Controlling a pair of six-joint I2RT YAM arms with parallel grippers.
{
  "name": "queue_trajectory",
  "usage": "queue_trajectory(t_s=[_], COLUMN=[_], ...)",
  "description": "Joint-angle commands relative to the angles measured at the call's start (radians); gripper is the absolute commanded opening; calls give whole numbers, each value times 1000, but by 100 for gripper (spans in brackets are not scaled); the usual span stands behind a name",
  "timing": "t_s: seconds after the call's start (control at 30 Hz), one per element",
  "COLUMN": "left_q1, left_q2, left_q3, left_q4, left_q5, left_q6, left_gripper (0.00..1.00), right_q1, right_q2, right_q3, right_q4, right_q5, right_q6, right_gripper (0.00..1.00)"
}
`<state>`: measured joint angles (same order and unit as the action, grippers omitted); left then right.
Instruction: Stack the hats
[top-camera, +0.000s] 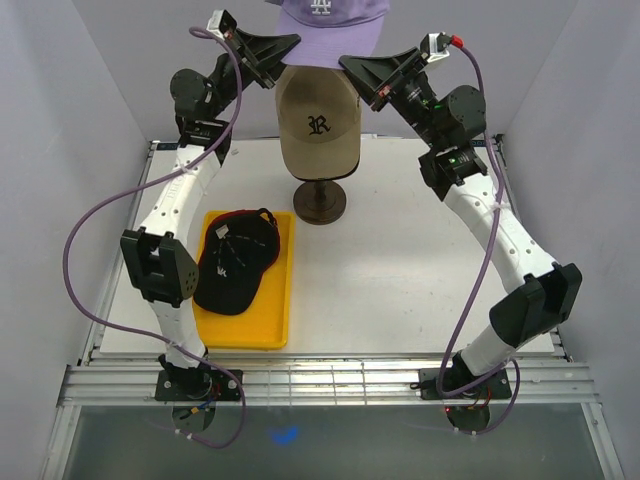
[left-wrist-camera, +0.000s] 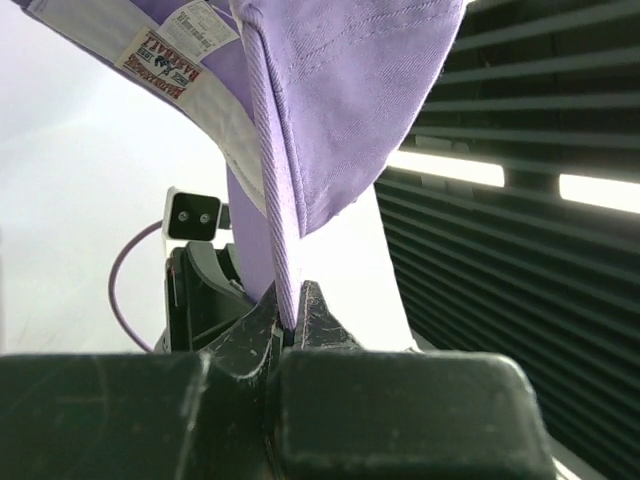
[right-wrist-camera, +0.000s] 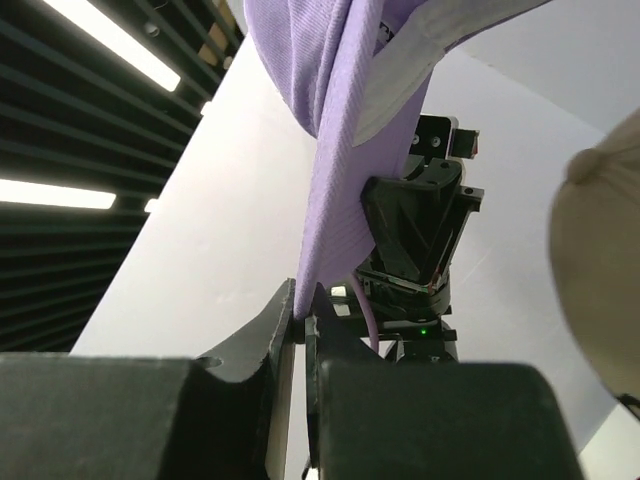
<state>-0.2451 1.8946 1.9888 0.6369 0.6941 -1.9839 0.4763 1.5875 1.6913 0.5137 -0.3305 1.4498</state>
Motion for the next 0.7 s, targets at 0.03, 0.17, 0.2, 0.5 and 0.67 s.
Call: queue_trajectory(t_s=[0.03, 0.17, 0.2, 0.5, 0.67], left_q1=[-14, -8, -5, 12, 21], left_q2=[-12, -48, -60, -184, -216], left_q3=[-11, -100, -122, -349, -387], left_q4=[-54, -36, -25, 50, 75], left_q5=[18, 33, 35, 42, 51], left_q6=[37, 46, 56, 57, 59], left_gripper=[0, 0, 0, 0, 0], right_q1=[24, 24, 24, 22, 21], right_q2=[40, 32, 20, -29, -41], right_q3=[-19, -82, -96, -214, -237], right_q4=[19, 43, 45, 57, 49], right_q5=[-140, -148, -148, -154, -160], right_q6=[-58, -55, -61, -80, -97], right_gripper=[8, 8, 8, 8, 8])
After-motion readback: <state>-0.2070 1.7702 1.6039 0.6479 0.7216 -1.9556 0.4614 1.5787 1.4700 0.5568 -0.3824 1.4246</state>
